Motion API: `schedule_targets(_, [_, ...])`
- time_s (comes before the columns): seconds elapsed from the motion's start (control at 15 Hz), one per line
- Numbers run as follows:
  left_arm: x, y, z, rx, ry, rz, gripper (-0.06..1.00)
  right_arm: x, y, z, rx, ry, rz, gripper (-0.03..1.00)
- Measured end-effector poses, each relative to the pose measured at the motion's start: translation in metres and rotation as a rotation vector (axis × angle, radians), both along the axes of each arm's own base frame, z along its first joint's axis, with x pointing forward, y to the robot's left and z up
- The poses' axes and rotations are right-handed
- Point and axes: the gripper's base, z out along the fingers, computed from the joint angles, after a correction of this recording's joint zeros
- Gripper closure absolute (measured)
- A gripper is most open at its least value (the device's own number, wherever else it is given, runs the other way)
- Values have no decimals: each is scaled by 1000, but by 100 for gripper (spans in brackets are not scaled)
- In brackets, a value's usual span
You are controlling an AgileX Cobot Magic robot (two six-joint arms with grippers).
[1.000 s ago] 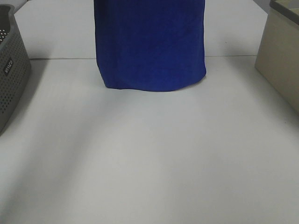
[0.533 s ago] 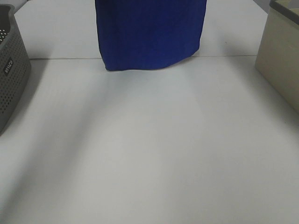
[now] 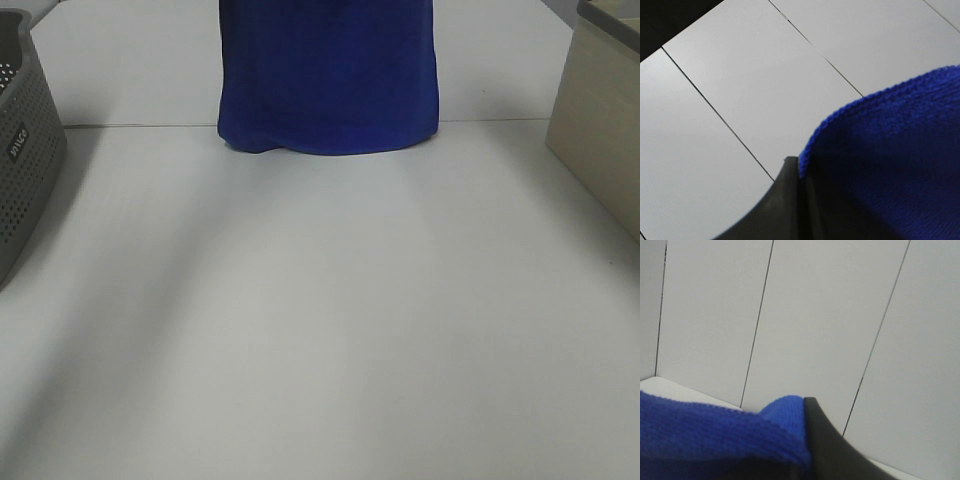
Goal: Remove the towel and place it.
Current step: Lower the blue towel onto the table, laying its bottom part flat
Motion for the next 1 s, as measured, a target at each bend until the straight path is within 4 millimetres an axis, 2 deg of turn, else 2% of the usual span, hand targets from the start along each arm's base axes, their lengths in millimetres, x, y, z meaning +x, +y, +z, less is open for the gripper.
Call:
schedule_targets(0.13, [0, 0, -1, 21, 65, 2, 94, -3, 1, -2, -19, 46, 17, 95])
schedule_targets(0.27, [-5, 2, 3, 30, 208, -8, 94, -10, 1, 0, -46, 112, 45, 95])
schedule_targets(0.53, [-27, 1, 12, 91, 501, -25, 94, -29, 2, 4, -103, 261, 107, 95])
schedule_targets(0.6, [-36, 3, 15, 112, 589, -29, 94, -35, 1, 5, -118, 306, 125, 95])
schedule_targets(0.67, [-57, 6, 24, 139, 737, -35, 94, -52, 0, 10, -136, 405, 160, 95])
schedule_targets(0.93, [-103, 18, 50, 129, 944, -72, 94, -86, -3, 21, -163, 577, 231, 95])
schedule_targets(1.0, [-108, 19, 51, 131, 972, -75, 94, -90, -3, 22, -165, 597, 242, 95])
